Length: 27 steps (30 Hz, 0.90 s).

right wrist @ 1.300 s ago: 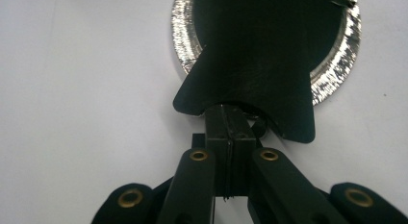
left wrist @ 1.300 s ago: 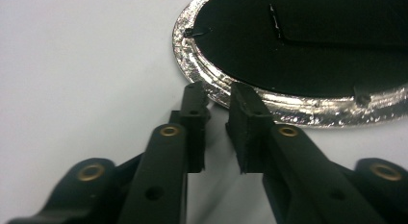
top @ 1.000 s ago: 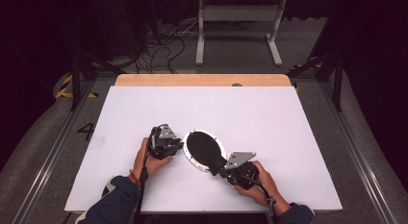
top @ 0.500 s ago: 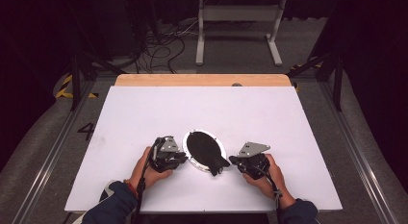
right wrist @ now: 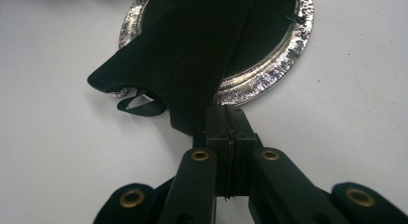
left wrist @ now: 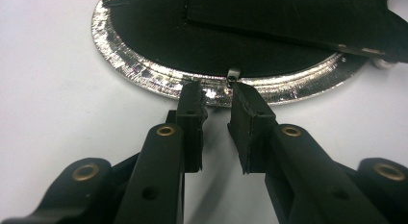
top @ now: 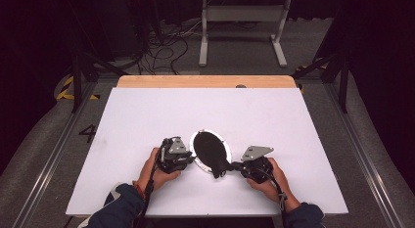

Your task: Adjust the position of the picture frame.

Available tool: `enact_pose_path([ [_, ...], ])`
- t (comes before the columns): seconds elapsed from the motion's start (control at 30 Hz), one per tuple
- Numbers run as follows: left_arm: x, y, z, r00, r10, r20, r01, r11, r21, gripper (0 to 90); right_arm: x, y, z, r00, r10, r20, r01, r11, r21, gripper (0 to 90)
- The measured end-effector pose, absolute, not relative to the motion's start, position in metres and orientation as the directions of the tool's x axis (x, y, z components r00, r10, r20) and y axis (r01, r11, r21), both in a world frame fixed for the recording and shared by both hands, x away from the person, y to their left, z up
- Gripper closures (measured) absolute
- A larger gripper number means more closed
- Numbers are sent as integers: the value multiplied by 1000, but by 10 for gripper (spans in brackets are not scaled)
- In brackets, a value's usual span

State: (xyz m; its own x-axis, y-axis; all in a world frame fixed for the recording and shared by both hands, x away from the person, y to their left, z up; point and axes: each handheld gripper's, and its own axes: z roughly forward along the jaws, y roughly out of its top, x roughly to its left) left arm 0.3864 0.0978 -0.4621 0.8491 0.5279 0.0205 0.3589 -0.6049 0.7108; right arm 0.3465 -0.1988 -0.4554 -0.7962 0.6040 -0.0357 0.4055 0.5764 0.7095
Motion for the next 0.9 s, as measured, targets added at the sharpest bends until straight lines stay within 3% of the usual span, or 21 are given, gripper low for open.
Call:
enact_pose_path([
  [0.4, 400, 88, -465, 826, 563, 22, 371, -574, 730, 768, 337, -196, -457, -796, 605, -9, 418, 559, 716, 900],
  [0.6, 405, 84, -465, 835, 550, 28, 358, -579, 732, 846, 334, -191, -457, -804, 594, -11, 409, 567, 715, 900],
  [0.9, 411, 76, -465, 829, 558, 33, 360, -578, 732, 878, 333, -187, -458, -798, 602, -37, 399, 573, 715, 900],
])
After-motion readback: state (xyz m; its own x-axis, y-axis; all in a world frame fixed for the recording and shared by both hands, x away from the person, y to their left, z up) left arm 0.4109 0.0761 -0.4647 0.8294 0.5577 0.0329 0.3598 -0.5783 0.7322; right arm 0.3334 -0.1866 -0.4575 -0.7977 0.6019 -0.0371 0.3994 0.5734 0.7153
